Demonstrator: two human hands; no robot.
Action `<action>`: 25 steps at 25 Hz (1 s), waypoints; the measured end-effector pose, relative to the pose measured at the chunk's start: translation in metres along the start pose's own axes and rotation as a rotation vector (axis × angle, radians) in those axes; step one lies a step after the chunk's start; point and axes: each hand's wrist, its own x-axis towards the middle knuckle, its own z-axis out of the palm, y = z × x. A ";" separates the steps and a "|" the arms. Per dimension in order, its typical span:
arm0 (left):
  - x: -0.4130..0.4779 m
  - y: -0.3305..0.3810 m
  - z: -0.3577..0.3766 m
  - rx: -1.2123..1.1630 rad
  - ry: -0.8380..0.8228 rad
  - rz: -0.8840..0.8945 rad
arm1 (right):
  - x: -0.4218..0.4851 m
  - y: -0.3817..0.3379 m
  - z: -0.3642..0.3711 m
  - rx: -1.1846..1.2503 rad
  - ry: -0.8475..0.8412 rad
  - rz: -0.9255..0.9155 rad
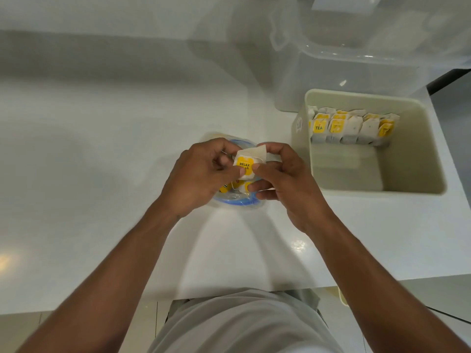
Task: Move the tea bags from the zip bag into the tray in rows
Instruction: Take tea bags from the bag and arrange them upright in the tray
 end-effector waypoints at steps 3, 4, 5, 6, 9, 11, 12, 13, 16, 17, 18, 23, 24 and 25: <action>-0.001 0.002 -0.001 0.024 -0.011 0.006 | -0.001 -0.004 -0.002 -0.059 0.013 -0.015; -0.001 0.003 -0.002 0.018 -0.002 -0.008 | -0.001 -0.004 -0.002 -0.072 0.040 -0.025; -0.001 0.004 -0.004 0.002 0.007 -0.026 | 0.000 -0.004 -0.002 -0.079 0.076 -0.033; -0.001 0.004 -0.006 -0.018 0.012 -0.043 | 0.001 -0.004 -0.002 -0.082 0.114 -0.042; 0.001 0.006 -0.010 -0.073 0.052 -0.080 | 0.001 -0.004 -0.003 -0.063 0.177 -0.060; 0.001 0.007 -0.013 -0.083 0.104 -0.112 | 0.000 -0.005 -0.004 -0.045 0.168 -0.045; 0.001 0.006 -0.015 -0.083 0.123 -0.122 | -0.001 -0.005 -0.004 -0.037 0.158 -0.040; 0.001 0.006 -0.015 -0.066 0.146 -0.126 | -0.002 -0.005 -0.004 -0.023 0.150 -0.036; -0.001 0.005 -0.016 0.099 0.242 -0.102 | -0.004 -0.008 -0.003 0.068 0.134 -0.009; -0.002 0.006 -0.016 0.143 0.254 -0.085 | -0.004 -0.009 -0.003 0.096 0.126 0.003; -0.002 0.007 -0.015 0.157 0.241 -0.067 | -0.004 -0.010 -0.002 0.111 0.109 0.011; -0.001 0.008 -0.013 0.188 0.175 -0.090 | -0.005 -0.012 0.001 0.095 -0.014 0.021; -0.002 0.009 -0.013 0.186 0.186 -0.103 | -0.005 -0.012 0.001 0.108 -0.019 0.034; -0.002 0.008 -0.014 0.186 0.204 -0.110 | -0.005 -0.012 0.001 0.126 -0.022 0.054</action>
